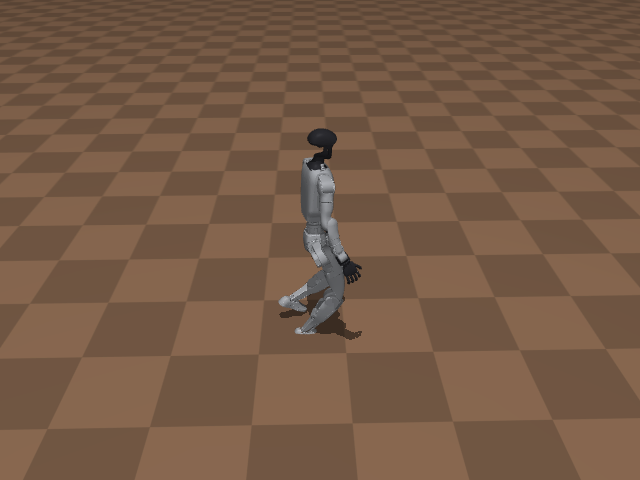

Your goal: Walk

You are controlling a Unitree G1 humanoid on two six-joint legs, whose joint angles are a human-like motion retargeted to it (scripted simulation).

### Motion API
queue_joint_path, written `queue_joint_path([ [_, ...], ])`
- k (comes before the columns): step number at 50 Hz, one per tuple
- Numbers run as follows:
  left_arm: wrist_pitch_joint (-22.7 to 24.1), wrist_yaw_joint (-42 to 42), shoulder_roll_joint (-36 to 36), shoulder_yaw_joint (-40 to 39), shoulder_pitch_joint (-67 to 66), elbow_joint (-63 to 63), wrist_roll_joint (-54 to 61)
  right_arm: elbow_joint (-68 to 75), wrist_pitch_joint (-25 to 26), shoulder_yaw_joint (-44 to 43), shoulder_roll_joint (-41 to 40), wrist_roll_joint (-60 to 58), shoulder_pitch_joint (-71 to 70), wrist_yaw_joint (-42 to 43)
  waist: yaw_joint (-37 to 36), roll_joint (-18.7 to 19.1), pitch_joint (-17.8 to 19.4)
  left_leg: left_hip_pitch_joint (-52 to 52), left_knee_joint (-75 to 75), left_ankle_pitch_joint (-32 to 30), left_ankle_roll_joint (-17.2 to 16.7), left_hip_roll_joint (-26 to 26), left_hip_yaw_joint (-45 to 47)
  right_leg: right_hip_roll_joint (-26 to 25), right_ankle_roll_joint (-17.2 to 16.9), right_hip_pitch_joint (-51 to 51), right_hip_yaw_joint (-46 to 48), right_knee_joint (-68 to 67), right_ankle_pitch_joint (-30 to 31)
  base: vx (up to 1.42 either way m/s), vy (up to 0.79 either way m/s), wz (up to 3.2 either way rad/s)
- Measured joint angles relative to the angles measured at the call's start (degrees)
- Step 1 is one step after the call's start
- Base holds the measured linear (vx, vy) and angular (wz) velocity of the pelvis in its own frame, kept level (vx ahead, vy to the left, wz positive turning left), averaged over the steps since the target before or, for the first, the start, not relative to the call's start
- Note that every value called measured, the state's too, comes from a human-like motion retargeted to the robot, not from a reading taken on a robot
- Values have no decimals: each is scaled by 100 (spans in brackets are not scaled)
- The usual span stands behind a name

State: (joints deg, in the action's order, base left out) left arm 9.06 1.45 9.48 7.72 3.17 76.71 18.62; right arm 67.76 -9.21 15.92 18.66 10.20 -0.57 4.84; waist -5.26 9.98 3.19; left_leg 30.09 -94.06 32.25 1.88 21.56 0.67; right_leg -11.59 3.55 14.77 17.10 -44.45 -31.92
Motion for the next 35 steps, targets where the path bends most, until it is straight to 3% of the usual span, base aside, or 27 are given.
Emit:
queue_joint_path([
  [6,-48,-278,-162,111,-360,368,-111,-140,-40,-20,12,-38,-48,0,-58,-272,-42,538,1303,608,141,-923,186,435,-217,-298,-140,-223,-309,33,3,20],
  [12,-129,-410,-211,199,-440,432,-79,-29,12,31,-150,-36,160,-121,200,-624,-207,208,2541,792,339,-1873,430,1106,-512,-212,-385,-1112,-430,29,9,48],
  [18,-158,-382,-94,329,-110,182,24,212,153,38,-312,121,431,-450,697,-1142,-304,-376,3323,795,591,-2801,771,2215,-1000,627,-692,-3222,682,24,9,62],
  [23,-104,-192,112,487,387,-87,-26,275,178,-33,-318,293,600,-536,1148,-1228,-364,-732,3949,806,584,-3176,777,2769,-956,1637,-875,-4205,918,28,4,49],
  [27,-24,-49,235,516,754,-312,22,257,197,-77,-307,408,744,-508,1375,-1028,-413,-935,4239,899,457,-3082,635,2665,-915,2287,-867,-3711,685,34,-3,34],
  [35,183,-26,248,546,1082,-623,314,198,267,-193,-263,534,678,-472,1255,-595,-537,-1246,4109,1163,260,-2569,295,1571,-1149,2518,-1078,-1830,960,34,-10,20],
])
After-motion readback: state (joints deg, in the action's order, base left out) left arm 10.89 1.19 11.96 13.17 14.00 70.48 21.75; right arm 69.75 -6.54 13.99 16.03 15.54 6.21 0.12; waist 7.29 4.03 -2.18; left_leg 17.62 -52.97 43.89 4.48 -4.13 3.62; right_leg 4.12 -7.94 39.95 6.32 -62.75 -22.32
